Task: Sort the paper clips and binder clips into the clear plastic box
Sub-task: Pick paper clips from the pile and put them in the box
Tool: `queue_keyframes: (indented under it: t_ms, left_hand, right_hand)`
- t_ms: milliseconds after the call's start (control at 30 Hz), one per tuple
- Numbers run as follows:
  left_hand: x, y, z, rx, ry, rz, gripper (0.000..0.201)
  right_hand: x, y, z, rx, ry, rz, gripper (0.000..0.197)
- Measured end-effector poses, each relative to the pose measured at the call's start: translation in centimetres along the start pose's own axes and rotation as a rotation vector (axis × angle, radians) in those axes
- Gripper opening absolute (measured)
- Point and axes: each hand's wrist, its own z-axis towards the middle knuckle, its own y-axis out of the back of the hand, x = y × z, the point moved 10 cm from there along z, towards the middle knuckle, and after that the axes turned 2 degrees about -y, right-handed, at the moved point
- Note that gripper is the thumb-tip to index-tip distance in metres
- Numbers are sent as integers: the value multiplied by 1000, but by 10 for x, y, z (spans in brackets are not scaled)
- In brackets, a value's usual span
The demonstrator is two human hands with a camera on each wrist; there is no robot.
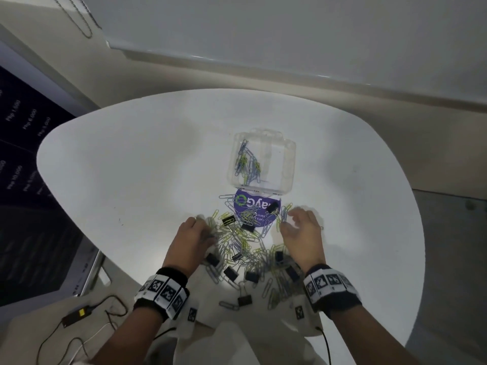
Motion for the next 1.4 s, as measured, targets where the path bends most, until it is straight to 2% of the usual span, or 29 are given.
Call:
queue_keyframes:
  t_ms: [67, 100, 200, 300, 433, 567, 767, 900, 967, 1067, 1200, 1267, 1333, 1400]
  left_hand:
    - [2, 0, 0, -8, 12, -16, 21]
    - [5, 0, -5, -1, 43, -42, 21]
    - [11, -4, -1, 28, 144, -126, 21]
    - [13, -2, 0, -12, 164, -221, 18]
    - [15, 0, -4, -43, 193, -371, 32]
    - [18, -3, -3, -13, 201, -468, 26]
    - [35, -21, -3, -49, 490, -945, 16]
    - [22, -36, -4, -55, 648, -1393, 14]
    - [19, -42, -3, -59, 700, -1513, 14]
    - [24, -47, -1, -67, 734, -1470, 28]
    - [27, -45, -3, -64, 720, -1361, 30]
    - [24, -42, -3, -42, 664, -1301, 21]
    - [20, -35, -2, -35, 568, -1138, 14]
    - [15, -27, -1, -44, 471, -926, 20]
  right_hand:
    - [1, -7, 3, 23, -34, -15, 47]
    - [1, -13, 0, 48, -54, -20, 49]
    - [7, -14, 9, 45, -39, -16, 29]
    - [8, -16, 12, 57, -51, -28, 14]
    - [3, -16, 5, 90, -118, -1, 13]
    - [-4, -13, -4, 87, -174, 84, 11]
    - [-5, -13, -11, 78, -187, 197, 5]
    - [-19, -15, -15, 53, -271, 308, 12]
    - [-24, -20, -17, 53, -321, 415, 10]
    - [-22, -22, -19, 34, -360, 572, 10]
    - [-17, -19, -19, -17, -347, 652, 13]
    - [-15, -13, -17, -51, -326, 621, 17]
    - [-18, -10, -14, -73, -319, 565, 24]
    - [-22, -8, -11, -94, -314, 502, 27]
